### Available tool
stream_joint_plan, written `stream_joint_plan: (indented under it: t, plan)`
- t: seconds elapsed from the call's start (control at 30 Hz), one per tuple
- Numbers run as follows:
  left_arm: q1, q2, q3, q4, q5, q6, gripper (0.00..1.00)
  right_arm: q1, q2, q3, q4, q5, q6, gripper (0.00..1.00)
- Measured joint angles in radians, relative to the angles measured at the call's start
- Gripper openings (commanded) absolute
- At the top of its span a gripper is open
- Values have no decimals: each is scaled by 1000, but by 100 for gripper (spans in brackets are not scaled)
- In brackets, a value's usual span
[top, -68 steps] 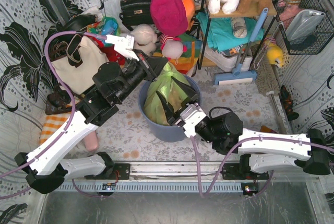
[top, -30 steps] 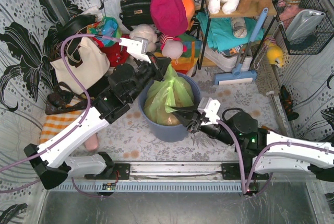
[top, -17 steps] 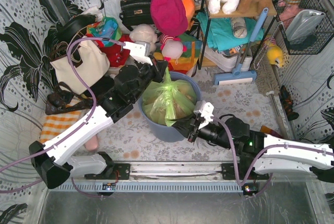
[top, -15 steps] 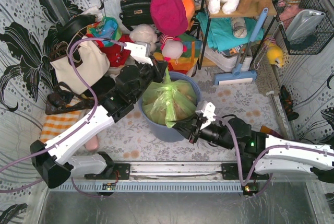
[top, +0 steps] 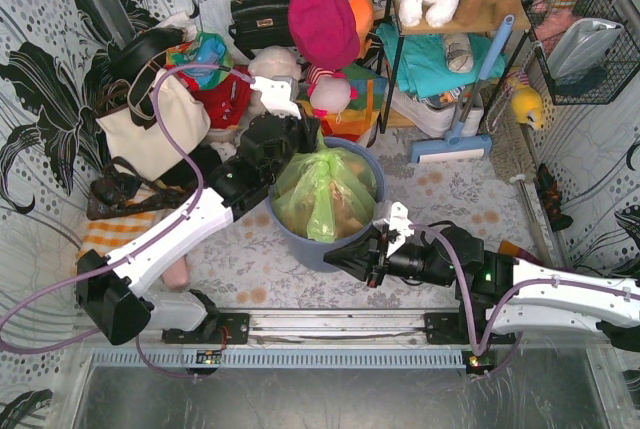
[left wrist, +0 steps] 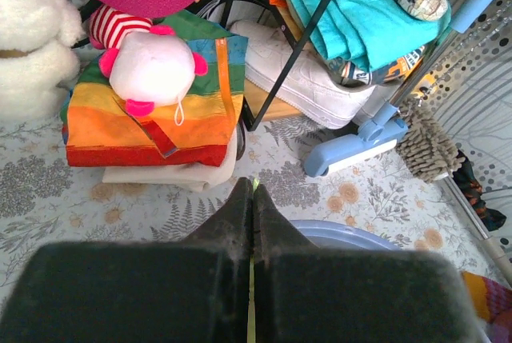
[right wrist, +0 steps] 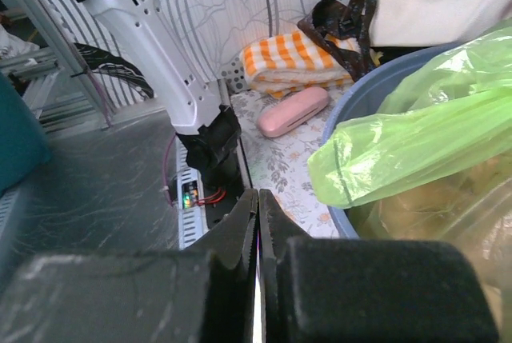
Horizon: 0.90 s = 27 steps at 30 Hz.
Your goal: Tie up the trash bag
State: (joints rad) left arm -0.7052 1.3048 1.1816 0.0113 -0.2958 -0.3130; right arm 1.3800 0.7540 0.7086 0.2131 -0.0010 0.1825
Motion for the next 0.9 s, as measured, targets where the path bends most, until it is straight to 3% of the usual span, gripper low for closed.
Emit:
stream_joint_plan:
  t: [0.03, 0.13, 0.2, 0.3, 0.6, 0.77, 0.9]
  plan:
    - [0, 1, 0, -7, 5, -3, 0, 0, -1, 0, -2, 2, -9, 0]
    - [0, -5, 0, -7, 35, -9, 0, 0, -13, 3, -18, 27, -56, 31]
    - [0, -16, 0, -7, 61, -9, 0, 0, -23, 18, -39, 50, -105, 46]
    - [0, -37, 0, -11, 111, -8, 0, 0, -27, 72, -77, 76, -209, 57]
    - [0, -101, 11, -32, 266, 8, 0, 0, -13, 151, -167, 72, -756, 74]
    - [0, -97, 66, -84, 353, 30, 0, 0, 52, 151, -213, 85, -1075, 75]
    - [0, -95, 80, -105, 414, 35, 0, 0, 82, 151, -211, 92, -1223, 71]
